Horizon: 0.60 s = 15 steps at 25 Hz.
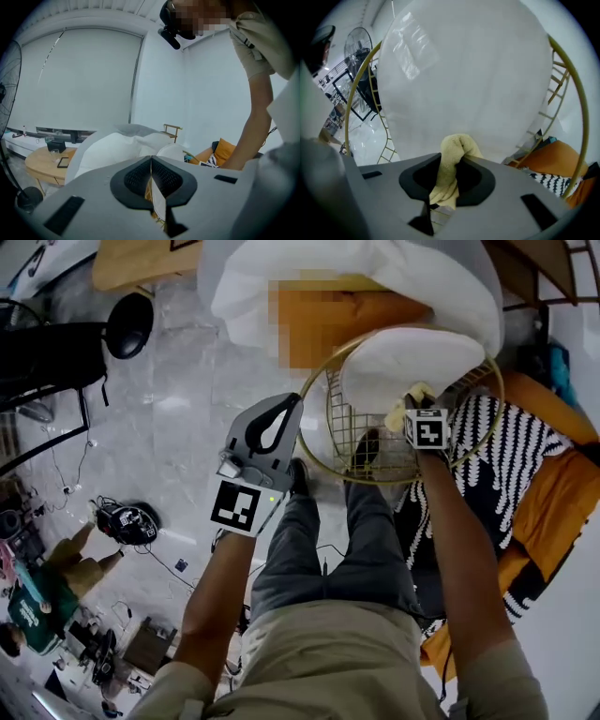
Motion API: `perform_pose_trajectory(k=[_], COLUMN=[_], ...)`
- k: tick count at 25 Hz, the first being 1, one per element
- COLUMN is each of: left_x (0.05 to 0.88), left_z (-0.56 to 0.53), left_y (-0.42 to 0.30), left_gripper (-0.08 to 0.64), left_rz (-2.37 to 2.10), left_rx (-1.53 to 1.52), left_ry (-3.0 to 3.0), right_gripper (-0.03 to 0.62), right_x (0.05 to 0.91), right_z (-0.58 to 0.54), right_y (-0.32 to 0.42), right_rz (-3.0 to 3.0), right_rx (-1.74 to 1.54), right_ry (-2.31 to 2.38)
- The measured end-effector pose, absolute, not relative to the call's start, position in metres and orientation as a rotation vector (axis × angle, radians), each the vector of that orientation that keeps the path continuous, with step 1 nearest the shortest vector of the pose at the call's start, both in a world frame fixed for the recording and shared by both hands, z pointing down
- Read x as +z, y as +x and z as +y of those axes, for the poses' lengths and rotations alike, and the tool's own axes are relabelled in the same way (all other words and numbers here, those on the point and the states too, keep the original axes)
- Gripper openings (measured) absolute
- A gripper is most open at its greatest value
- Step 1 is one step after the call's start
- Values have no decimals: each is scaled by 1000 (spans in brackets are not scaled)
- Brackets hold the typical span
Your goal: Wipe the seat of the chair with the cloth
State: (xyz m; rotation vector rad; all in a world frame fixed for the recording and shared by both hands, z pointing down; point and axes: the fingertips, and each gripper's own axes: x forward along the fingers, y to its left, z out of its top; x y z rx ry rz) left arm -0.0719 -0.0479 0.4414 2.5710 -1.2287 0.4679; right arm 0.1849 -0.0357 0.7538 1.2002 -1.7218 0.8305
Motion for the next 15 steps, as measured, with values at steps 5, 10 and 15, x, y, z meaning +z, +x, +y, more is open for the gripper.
perform_pose_trajectory(k=[5,10,15], left_x=[370,299,228], left_z=[-48,-52,-33], left_y=[-84,-88,-118], left_gripper=[15,15,15], left_rz=[-1251,-1268,-1290], left_rx=[401,297,254], left_ry=[2602,2688,2756], right_gripper=[86,84,83], right_x=[664,548,404], right_z=[-19,-23,-28], right_y=[185,168,106], right_rz=[-1811,-1984,-2194], right_rx=[785,711,528], right_ry=[1219,1343,1419])
